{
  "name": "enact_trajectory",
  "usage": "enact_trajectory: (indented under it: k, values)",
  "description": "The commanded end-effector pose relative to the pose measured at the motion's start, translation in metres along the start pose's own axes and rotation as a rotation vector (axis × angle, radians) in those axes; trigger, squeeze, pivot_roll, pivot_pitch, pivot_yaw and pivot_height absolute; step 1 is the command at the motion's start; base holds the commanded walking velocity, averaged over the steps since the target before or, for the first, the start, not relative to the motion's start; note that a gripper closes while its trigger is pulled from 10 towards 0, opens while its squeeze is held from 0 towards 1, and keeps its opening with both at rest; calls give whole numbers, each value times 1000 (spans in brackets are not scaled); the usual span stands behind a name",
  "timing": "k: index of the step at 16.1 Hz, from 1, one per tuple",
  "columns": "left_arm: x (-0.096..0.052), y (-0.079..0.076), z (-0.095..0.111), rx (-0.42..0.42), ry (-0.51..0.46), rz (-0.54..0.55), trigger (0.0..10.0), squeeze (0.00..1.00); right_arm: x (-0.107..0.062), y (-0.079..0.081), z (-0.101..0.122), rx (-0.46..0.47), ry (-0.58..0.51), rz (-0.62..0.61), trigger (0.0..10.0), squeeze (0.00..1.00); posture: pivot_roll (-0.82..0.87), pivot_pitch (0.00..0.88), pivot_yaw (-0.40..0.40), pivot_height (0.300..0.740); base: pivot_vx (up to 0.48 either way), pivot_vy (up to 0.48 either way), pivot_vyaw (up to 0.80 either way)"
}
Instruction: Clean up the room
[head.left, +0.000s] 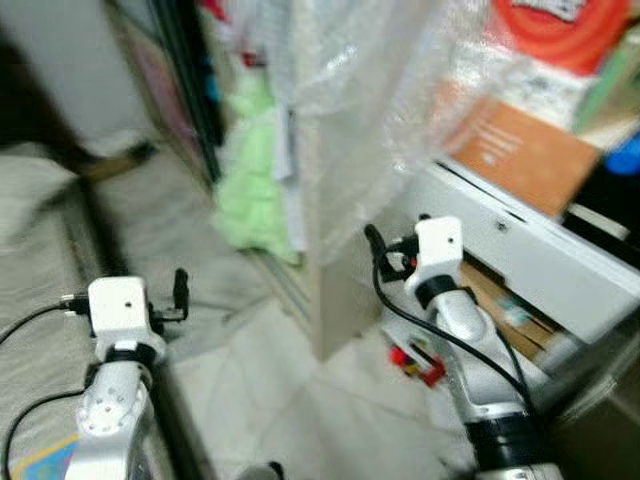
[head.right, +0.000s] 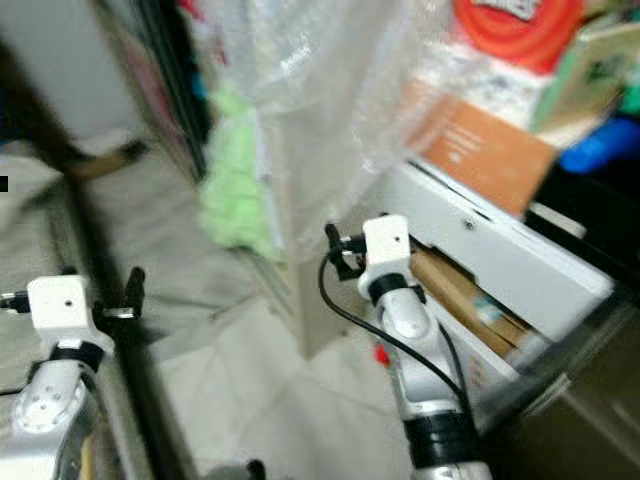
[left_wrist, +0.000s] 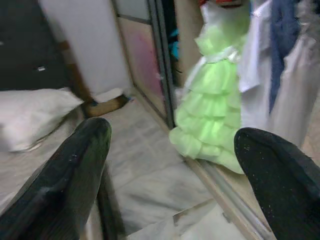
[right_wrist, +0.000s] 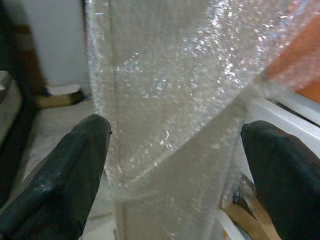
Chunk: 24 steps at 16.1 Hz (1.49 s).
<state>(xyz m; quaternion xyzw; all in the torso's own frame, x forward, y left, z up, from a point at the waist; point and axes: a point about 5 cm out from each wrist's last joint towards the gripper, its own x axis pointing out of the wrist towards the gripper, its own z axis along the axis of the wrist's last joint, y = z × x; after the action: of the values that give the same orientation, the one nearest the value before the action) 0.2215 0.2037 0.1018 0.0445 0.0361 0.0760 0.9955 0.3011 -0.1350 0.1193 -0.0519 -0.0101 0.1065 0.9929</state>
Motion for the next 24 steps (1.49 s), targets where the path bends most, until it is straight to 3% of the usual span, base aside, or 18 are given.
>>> enact_trajectory:
  k: [1, 24]
  values:
    - [0, 4, 1, 10, 10, 19, 10000, 0, 2, 0, 3, 2, -11, 2, 10000, 0, -38, 0, 20, 740, 0, 0, 800]
    - [1, -5, 3, -33, 17, -32, 10000, 0, 7, 7, 6, -3, -39, 72, 10000, 0, -38, 8, 8, 740, 0, 0, 800]
